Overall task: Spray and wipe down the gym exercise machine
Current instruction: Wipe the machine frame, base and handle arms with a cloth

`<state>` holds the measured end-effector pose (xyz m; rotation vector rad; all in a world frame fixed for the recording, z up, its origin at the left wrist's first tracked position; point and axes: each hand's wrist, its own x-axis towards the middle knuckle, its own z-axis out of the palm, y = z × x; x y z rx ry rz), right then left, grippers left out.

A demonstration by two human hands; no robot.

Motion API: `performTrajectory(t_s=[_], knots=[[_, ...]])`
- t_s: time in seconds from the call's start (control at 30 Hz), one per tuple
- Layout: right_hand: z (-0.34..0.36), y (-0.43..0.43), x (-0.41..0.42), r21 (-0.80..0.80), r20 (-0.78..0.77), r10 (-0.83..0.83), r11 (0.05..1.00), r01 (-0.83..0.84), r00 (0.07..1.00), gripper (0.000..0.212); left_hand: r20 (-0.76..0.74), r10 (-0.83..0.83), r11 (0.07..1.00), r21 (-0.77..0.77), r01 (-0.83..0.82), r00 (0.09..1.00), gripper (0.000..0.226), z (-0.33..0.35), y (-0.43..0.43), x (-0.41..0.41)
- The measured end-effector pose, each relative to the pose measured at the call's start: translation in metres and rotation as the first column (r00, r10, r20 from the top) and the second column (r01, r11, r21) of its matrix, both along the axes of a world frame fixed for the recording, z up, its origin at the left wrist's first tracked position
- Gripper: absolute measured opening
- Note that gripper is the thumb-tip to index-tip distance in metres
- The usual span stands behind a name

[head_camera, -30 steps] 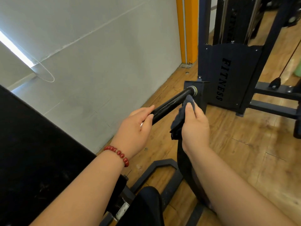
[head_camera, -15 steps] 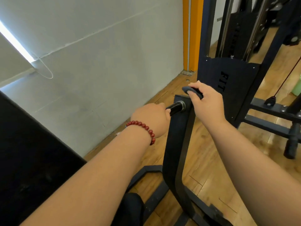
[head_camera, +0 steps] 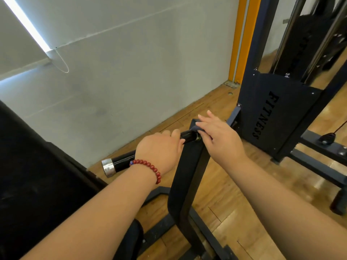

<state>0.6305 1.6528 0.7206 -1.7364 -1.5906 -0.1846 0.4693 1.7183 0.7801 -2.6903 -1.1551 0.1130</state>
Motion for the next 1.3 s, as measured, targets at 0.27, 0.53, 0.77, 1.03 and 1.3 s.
performTrajectory(t_s=[0.27,0.53,0.77,1.03,1.3], knots=[[-0.049,-0.027,0.012,0.112,0.341,0.036,0.991,-0.079,0.939,0.034,-0.034,0.014,1.0,0.021,-0.013,0.999,0.036,0.0,-0.002,0.002],[-0.062,-0.007,0.011,0.214,0.286,0.038,0.971,-0.102,0.957,0.039,-0.059,0.012,0.998,0.059,-0.008,0.998,0.037,0.0,-0.002,0.002],[-0.062,-0.019,-0.006,0.307,0.029,-0.157,0.941,0.141,0.987,0.037,-0.044,0.014,0.999,0.048,-0.012,0.999,0.037,-0.003,-0.001,0.002],[-0.083,-0.002,-0.053,0.293,-0.342,-0.215,0.901,0.321,0.915,0.039,-0.029,0.008,0.999,0.054,-0.007,1.0,0.036,-0.006,0.0,0.002],[-0.055,-0.011,-0.042,0.282,-0.47,-0.214,0.883,0.376,0.856,0.04,-0.025,0.0,0.997,0.08,0.002,1.0,0.038,-0.007,-0.003,0.001]])
